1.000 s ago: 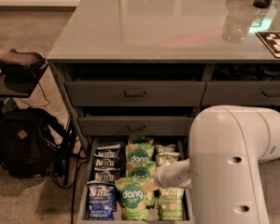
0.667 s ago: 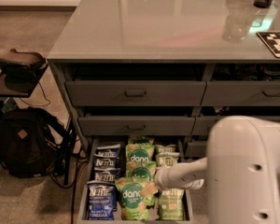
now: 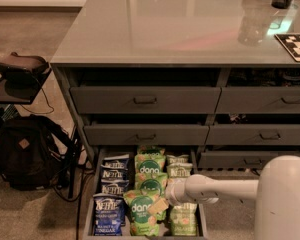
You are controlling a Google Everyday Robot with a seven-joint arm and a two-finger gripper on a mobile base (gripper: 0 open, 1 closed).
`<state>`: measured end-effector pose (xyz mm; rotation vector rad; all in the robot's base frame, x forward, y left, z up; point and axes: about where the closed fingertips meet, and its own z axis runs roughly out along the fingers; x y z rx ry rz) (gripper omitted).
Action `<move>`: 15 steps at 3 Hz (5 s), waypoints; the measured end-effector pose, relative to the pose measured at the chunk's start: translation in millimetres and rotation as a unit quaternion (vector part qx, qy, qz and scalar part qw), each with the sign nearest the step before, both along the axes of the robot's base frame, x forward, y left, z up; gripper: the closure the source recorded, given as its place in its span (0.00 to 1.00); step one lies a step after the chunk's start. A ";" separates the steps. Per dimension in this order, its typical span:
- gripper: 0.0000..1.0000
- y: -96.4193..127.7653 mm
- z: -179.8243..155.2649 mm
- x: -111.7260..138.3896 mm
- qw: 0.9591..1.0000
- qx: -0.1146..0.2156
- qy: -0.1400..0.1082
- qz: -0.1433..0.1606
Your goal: Pick green rice chip bag from bottom drawer and place on counter
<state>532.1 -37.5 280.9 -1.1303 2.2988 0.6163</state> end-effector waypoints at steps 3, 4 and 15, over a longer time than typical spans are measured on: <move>0.00 39.3 -41.9 -20.1 0.998 0.050 0.039 0.032; 0.00 42.3 -52.7 -14.2 0.998 0.042 0.036 0.028; 1.00 10.6 -17.7 -26.8 0.999 0.008 0.043 -0.032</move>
Offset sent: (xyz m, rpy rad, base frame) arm -0.0320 0.0478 -0.0463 0.1482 0.1081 0.0895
